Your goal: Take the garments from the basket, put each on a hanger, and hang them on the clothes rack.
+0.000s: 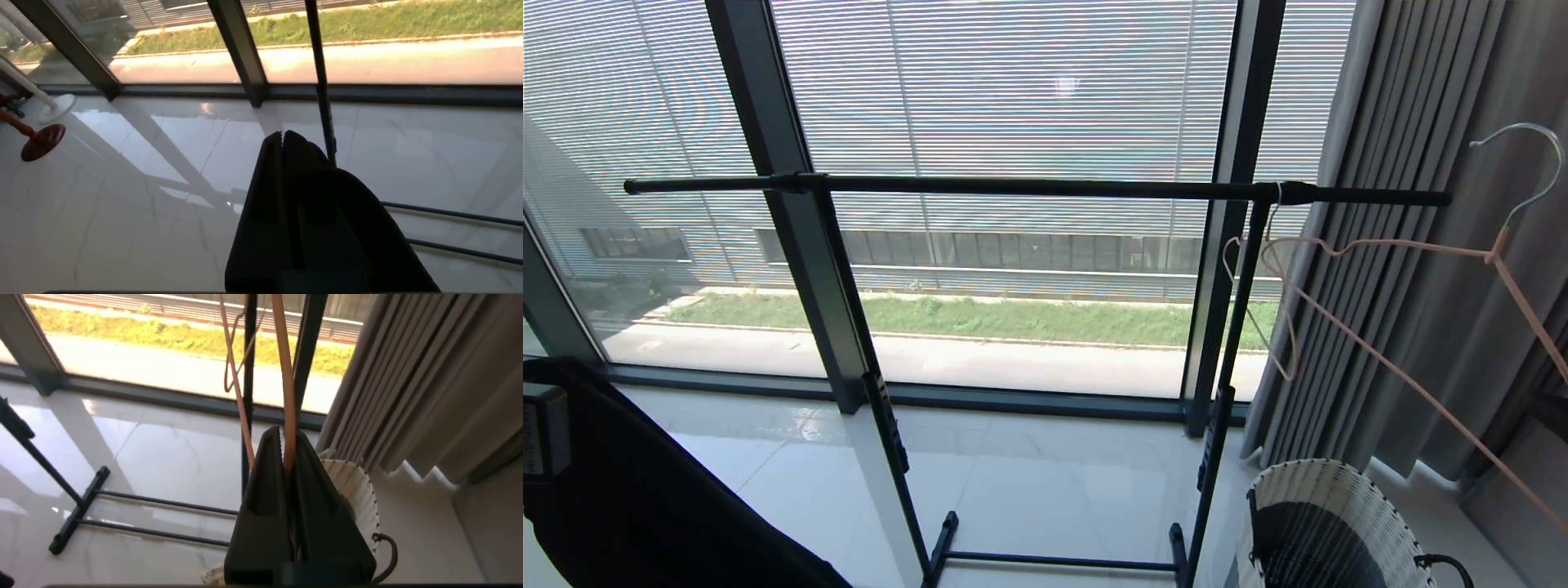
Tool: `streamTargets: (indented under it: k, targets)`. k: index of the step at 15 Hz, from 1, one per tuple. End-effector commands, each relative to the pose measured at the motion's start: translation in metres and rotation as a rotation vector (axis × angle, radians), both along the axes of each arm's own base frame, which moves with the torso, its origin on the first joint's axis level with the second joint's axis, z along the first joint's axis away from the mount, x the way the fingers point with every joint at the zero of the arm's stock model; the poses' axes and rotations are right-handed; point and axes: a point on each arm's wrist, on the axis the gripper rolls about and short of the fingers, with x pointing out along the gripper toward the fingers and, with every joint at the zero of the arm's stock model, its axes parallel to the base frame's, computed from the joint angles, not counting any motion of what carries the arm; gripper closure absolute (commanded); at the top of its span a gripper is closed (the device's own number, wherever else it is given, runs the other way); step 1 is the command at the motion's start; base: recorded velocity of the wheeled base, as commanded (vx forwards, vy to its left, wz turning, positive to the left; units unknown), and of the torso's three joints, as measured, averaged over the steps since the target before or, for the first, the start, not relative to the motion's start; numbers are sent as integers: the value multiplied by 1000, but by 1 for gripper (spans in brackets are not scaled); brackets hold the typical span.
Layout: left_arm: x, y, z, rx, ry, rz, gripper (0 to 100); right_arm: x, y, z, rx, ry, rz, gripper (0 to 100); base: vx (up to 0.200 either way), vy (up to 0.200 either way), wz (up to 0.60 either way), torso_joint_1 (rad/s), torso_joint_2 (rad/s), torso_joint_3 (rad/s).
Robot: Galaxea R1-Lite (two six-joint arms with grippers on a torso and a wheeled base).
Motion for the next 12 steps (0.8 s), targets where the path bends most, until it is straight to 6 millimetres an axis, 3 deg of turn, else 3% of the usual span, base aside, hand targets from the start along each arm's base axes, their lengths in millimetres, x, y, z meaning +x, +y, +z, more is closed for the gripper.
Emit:
streamTargets:
  k: [1,7,10,12]
  targets:
    - [1,0,-1,1,5,-1,100,1,9,-1,-6,14,75,100,0,200,0,7,2,2]
    - [7,-2,-15,15,72,-12,100,14,46,-18,75,217,419,100,0,0,0,0,0,0]
    - [45,-10,7,-64,43,32,100,13,74,-30,48,307,606,100,0,0,0,0,0,0]
    - [72,-30,19,-160,12,12,100,13,92,-33,59,296,682,100,0,0,0,0,0,0]
